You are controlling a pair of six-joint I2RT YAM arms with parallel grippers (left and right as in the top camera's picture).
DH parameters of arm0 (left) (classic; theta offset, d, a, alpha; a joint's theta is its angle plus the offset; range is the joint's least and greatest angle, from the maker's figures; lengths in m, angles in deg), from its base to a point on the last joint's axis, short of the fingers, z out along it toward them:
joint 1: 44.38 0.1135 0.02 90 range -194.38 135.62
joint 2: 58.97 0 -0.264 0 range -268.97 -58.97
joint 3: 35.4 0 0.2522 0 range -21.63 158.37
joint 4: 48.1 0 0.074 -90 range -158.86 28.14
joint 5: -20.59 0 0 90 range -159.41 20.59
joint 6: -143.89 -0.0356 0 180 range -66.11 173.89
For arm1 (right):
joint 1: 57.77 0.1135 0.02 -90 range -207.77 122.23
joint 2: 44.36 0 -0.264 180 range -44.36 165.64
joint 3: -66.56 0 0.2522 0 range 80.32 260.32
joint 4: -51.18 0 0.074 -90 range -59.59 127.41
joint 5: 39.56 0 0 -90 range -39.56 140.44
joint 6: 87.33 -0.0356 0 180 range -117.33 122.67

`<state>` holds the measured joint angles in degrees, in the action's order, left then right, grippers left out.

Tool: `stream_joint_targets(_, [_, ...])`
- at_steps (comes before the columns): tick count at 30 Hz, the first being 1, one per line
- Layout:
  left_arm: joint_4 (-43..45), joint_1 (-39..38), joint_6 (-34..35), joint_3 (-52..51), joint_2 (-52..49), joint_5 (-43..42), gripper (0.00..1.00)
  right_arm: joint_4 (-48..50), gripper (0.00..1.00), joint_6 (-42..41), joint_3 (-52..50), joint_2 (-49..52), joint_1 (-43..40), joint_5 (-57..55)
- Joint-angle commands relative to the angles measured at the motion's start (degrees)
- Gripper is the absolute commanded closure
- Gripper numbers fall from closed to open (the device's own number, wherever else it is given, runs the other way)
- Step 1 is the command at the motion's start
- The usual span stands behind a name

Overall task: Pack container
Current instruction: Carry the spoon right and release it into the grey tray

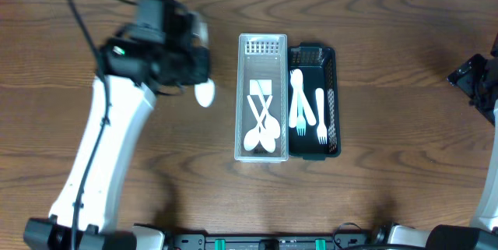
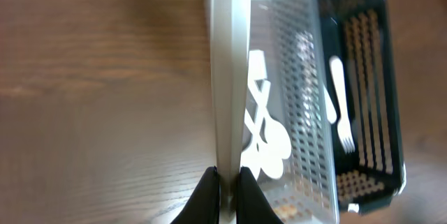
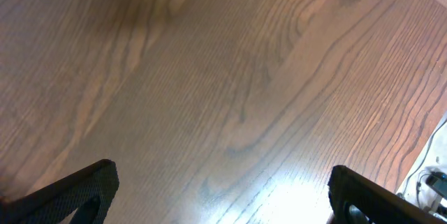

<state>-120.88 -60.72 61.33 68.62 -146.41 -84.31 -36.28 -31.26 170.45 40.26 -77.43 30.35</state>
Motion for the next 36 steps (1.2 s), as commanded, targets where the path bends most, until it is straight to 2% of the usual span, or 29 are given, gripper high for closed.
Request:
stream_joint_targets(1, [-0.3, -5.6, 0.1, -0.2, -1.5, 7.5, 0.95, 0.0, 0.01, -0.7, -0.2, 0.0, -0.4, -0.4])
stream_joint_targets(5, [0.4, -10.3, 9.1, -0.9, -4.5, 11.7, 0.94, 0.0, 0.01, -0.7, -0.2, 0.0, -0.4, -0.4])
stream_joint_targets(9, [1.9, -11.9, 14.9, -1.8, -10.0, 11.8, 0.94, 0.0, 0.01, -0.7, -0.2, 0.0, -0.4, -0.4])
stream_joint_targets(14, [4.4, -13.6, 15.6, -1.8, -17.5, 9.3, 0.94, 0.0, 0.01, -0.7, -0.2, 0.0, -0.4, -0.4])
stream_joint_targets(21, [8.8, -14.8, 15.6, -1.8, -22.4, 9.4, 0.93, 0.0, 0.01, -0.7, -0.2, 0.0, -0.4, -0.4])
stream_joint_targets(23, [10.0, -14.8, 15.6, -1.8, -23.5, 9.4, 0.88, 0.0, 0.01, -0.7, -0.2, 0.0, -0.4, -0.4])
stream_joint_targets(25, [11.1, -14.8, 15.6, -1.8, -24.1, 9.4, 0.78, 0.0, 0.01, -0.7, -0.2, 0.0, -0.4, -0.4])
stream_joint_targets(28, [11.8, -14.6, 15.4, -1.3, -23.8, 9.4, 0.71, 0.0, 0.01, -0.7, -0.2, 0.0, -0.4, -0.4])
stream_joint_targets(30, [11.0, -14.1, 14.7, -0.1, -22.9, 9.4, 0.59, 0.0, 0.01, -0.7, -0.2, 0.0, -0.4, -0.4])
stream_joint_targets(36, [2.5, -11.5, 11.2, 4.5, -15.7, 9.6, 0.54, 0.0, 0.01, -0.7, -0.2, 0.0, -0.4, -0.4])
